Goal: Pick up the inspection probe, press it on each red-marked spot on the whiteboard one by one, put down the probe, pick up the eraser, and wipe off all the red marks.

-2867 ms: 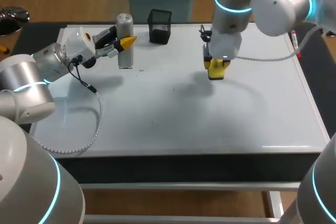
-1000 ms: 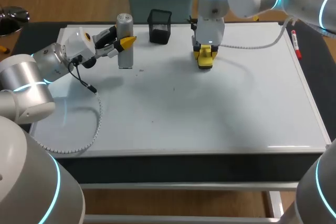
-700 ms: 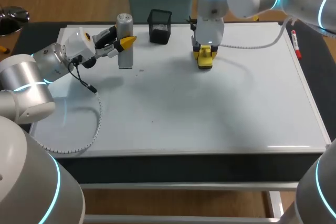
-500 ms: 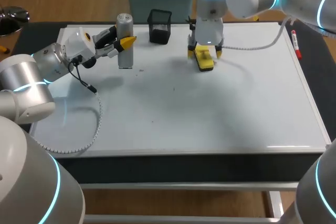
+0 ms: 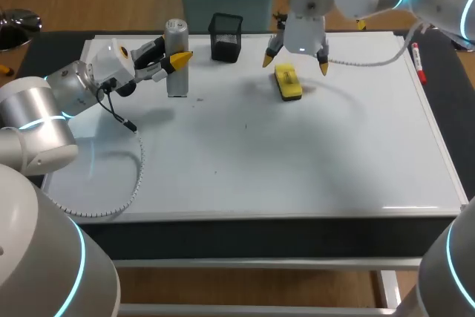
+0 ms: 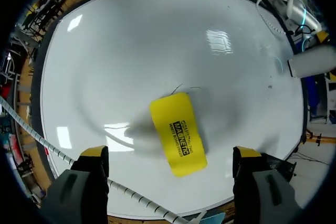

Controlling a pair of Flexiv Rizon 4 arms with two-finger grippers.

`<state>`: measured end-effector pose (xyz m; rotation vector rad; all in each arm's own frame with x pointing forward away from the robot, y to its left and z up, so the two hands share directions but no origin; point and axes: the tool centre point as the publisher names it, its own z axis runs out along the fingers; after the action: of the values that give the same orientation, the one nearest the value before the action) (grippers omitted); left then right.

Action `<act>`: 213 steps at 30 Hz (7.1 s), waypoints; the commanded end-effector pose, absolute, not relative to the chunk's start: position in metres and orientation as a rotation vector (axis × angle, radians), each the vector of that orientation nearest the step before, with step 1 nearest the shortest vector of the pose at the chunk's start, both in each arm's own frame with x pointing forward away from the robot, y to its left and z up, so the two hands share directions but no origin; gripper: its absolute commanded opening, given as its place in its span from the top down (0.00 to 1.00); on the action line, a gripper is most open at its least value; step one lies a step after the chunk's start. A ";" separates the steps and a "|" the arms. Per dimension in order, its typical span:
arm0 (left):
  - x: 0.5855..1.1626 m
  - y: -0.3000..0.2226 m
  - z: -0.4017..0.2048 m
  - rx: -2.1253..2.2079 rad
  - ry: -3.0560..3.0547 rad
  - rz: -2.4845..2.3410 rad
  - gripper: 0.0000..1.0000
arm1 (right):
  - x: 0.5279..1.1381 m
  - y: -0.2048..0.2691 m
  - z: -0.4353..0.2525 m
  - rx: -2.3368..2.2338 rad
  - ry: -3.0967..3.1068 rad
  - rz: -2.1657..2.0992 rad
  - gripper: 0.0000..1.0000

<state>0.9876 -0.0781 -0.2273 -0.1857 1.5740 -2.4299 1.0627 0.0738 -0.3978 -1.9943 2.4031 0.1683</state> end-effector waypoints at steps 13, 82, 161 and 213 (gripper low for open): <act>0.988 -0.078 -0.226 -0.185 1.574 -2.431 1.00 | 1.108 -0.001 -0.356 -1.230 2.578 0.757 0.00; 1.065 -0.083 -0.177 0.115 1.620 -2.497 1.00 | 1.147 -0.101 -0.307 -0.377 2.553 1.330 0.00; 1.190 -0.197 -0.182 0.569 1.695 -2.842 1.00 | 1.147 -0.101 -0.307 -0.377 2.553 1.330 0.00; 1.214 -0.210 -0.265 0.659 1.926 -2.819 1.00 | 1.147 -0.101 -0.307 -0.377 2.553 1.330 0.00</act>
<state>1.2049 -0.2071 -0.2602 -0.2377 1.7796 -2.5321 1.1473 -0.1008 -0.3072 -0.3744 2.5488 1.3342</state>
